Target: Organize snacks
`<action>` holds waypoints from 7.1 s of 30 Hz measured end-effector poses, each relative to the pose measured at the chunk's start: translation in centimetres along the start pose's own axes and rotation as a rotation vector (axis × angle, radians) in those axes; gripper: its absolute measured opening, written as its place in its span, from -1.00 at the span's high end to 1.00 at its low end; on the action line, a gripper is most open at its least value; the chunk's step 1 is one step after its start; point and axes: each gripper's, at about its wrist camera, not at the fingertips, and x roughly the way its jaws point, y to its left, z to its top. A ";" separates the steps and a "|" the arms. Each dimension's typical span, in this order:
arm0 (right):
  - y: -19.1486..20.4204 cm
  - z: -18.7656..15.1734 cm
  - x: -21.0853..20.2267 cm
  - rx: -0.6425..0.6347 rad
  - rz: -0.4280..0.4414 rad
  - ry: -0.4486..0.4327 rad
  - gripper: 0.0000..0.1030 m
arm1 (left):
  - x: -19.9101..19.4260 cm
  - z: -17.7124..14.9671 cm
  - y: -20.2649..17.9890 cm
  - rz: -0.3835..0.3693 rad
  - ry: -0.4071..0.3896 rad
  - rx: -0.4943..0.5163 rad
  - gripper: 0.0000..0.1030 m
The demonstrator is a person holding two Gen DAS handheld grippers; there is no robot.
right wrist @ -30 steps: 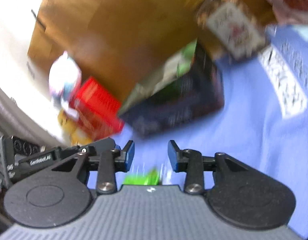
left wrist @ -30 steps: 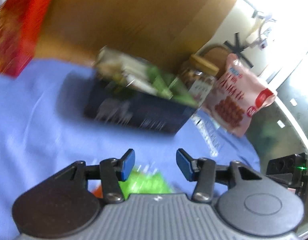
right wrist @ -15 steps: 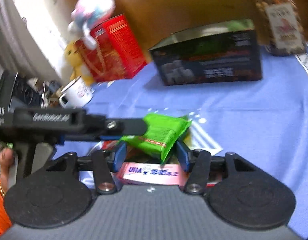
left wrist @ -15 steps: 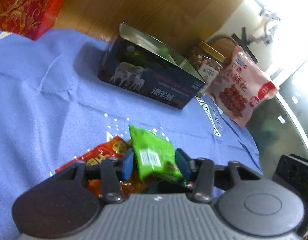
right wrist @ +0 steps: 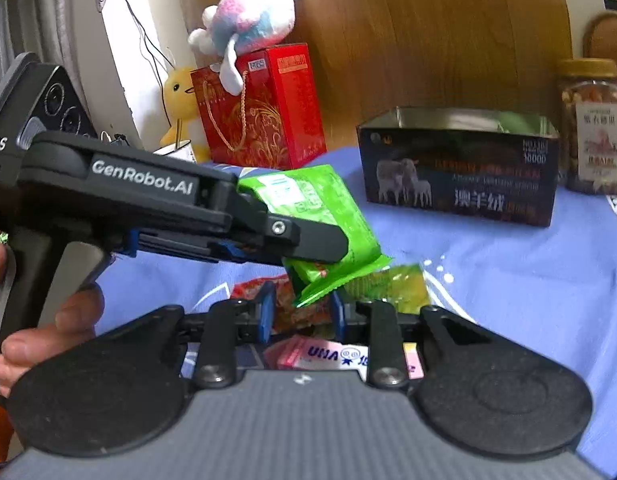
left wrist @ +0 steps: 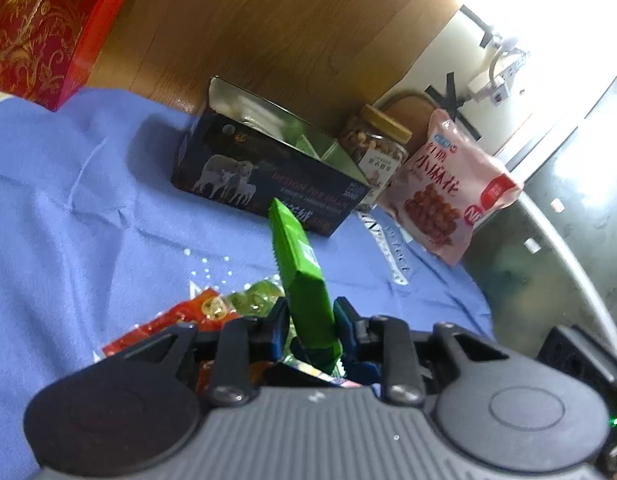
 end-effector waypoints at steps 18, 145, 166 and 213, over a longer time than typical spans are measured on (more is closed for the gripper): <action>-3.3 5.9 1.5 0.039 -0.099 -0.168 0.35 | 3.6 9.3 -0.2 -0.068 -0.041 -0.006 0.57; -1.6 -2.3 -1.6 0.352 0.189 0.125 0.09 | -5.2 -4.5 5.6 0.144 -0.032 -0.143 0.00; -2.3 0.6 4.9 0.426 0.190 0.171 0.62 | -5.1 -4.3 5.0 0.278 -0.072 -0.117 0.34; -6.3 -4.7 -4.1 0.544 -0.002 -0.038 0.68 | 1.9 -6.4 -5.9 0.423 0.016 0.275 0.27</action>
